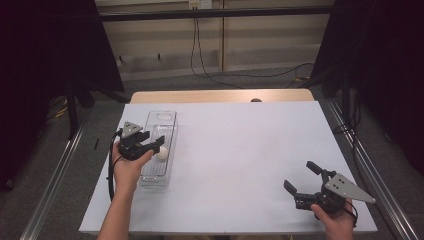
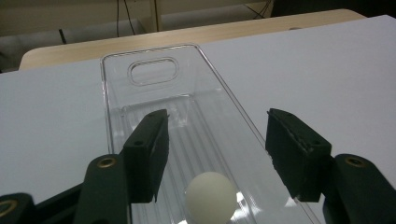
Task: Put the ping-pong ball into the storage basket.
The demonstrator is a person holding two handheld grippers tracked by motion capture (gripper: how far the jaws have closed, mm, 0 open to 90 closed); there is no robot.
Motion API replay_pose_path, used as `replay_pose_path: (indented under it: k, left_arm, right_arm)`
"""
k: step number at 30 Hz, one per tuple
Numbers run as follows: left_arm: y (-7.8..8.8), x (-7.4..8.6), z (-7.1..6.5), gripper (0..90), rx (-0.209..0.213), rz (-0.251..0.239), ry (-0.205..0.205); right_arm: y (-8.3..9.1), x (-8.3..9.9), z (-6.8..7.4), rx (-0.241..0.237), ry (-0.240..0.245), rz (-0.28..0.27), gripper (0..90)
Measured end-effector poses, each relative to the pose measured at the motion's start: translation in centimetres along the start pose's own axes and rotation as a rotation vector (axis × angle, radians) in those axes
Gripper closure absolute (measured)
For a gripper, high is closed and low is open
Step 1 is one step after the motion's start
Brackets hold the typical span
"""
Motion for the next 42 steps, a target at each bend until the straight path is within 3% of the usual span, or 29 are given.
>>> replay_pose_path:
  k: [5,16,23,42]
  left_arm:
    - [0.3,-0.2,-0.2,30.9,0.0,-0.032,0.025]
    - [1.1,1.0,-0.3,21.2,-0.012,-0.057,0.05]
    - [1.6,1.6,-0.3,15.3,-0.034,-0.069,0.047]
    - [3.0,2.9,-0.9,6.7,-0.02,-0.13,0.045]
  right_arm:
    - [0.1,0.0,0.0,0.002,0.0,-0.001,1.3]
    - [0.0,0.1,0.1,0.001,0.002,0.006,1.3]
    - [0.0,0.1,0.1,0.006,-0.004,0.003,1.3]
    - [-0.1,0.1,0.2,-0.003,0.003,0.006,1.4]
Point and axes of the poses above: each handheld gripper's, and its own axes: y roughly backward along the jaws, x roughly out of its underside, z roughly to its left, the point moved 8 cm from there along -y, roughly forward along the jaws, and after that the axes turned 12 degrees about -y, right-handed, at the moved point
